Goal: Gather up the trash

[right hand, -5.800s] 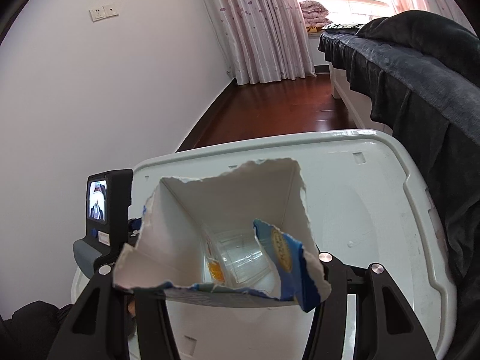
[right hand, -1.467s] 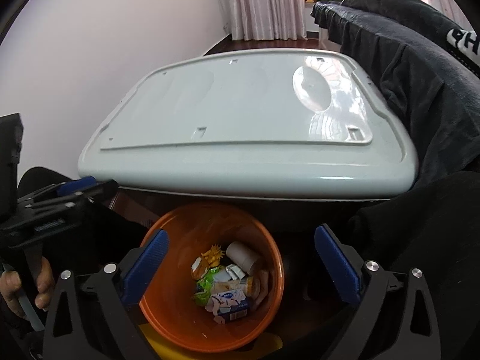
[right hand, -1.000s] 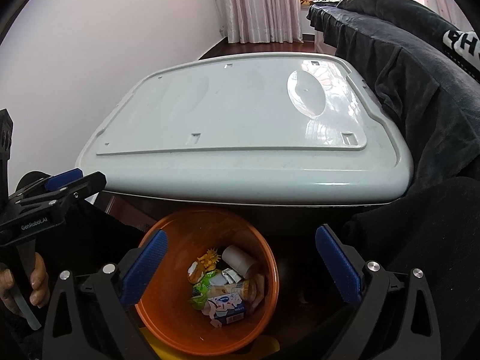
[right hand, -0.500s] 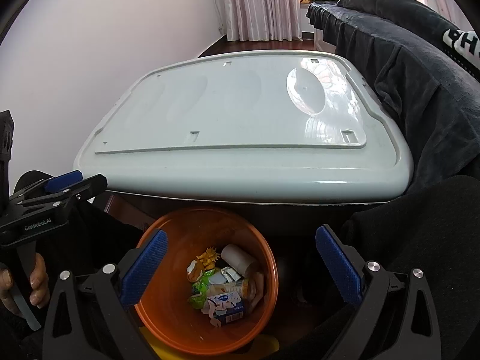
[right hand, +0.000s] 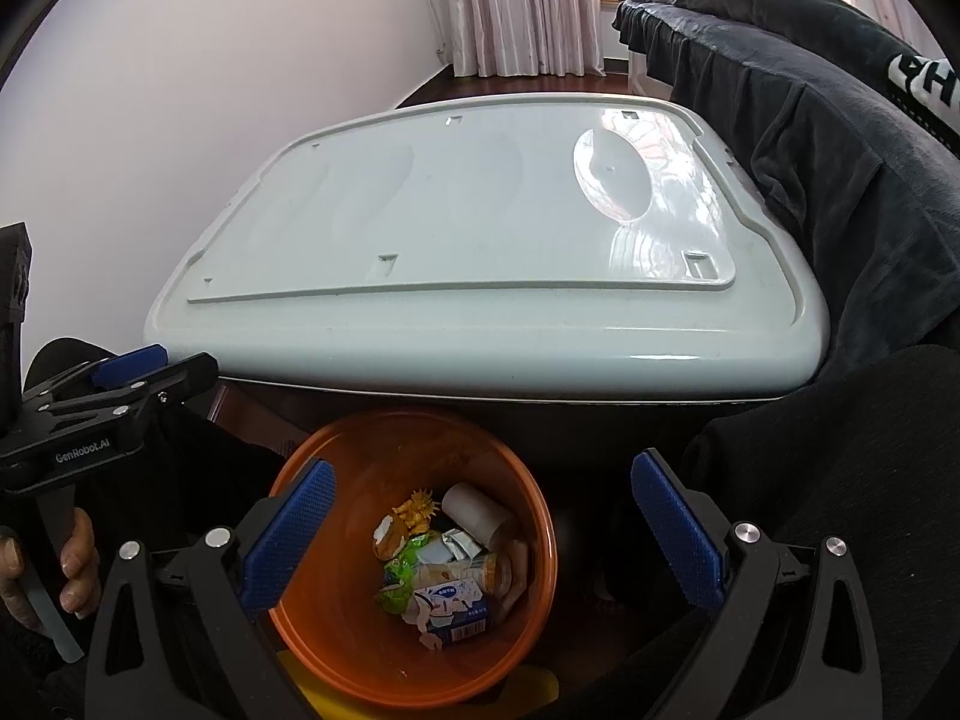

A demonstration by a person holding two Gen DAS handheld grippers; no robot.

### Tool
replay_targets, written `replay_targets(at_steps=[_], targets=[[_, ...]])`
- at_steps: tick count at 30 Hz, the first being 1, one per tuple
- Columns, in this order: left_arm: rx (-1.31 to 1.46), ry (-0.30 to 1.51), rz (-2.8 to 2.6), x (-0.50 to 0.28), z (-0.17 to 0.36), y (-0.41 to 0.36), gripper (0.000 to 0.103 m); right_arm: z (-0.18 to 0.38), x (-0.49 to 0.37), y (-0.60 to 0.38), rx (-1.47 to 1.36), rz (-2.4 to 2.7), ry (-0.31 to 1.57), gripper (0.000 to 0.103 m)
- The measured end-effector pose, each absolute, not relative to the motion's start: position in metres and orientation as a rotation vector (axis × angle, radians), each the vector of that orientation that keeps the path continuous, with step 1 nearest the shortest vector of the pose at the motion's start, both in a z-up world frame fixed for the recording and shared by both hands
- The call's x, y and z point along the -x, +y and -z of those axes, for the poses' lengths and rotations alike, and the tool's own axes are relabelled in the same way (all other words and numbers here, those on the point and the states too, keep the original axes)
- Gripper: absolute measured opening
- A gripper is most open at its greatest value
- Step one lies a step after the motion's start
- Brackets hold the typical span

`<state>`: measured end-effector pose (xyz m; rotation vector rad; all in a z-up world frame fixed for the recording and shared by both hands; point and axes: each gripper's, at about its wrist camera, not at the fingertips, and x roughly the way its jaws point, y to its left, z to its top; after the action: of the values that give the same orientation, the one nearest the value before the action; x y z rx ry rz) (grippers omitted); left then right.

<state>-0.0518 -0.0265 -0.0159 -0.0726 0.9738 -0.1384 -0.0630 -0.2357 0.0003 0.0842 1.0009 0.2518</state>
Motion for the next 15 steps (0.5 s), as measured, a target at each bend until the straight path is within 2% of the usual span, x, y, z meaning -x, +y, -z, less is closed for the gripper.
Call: replay_targets(at_steps=[2,9,15], targets=[[0.074,0.972,0.149,0.0526,0.0162,-0.0277,0.095,-0.0003,0.0629,-0.2357,-0.084,-0.252,1.001,0.097],[0.077,0.93,0.181,0.0576,0.0123,-0.0314,0.096,0.0019,0.0633,-0.2355,-0.083,-0.25,1.006,0.097],[0.112,0.979,0.142,0.0515,0.0181,-0.0238,0.096,-0.001,0.0638,-0.2392,-0.094,-0.222,0.984,0.097]])
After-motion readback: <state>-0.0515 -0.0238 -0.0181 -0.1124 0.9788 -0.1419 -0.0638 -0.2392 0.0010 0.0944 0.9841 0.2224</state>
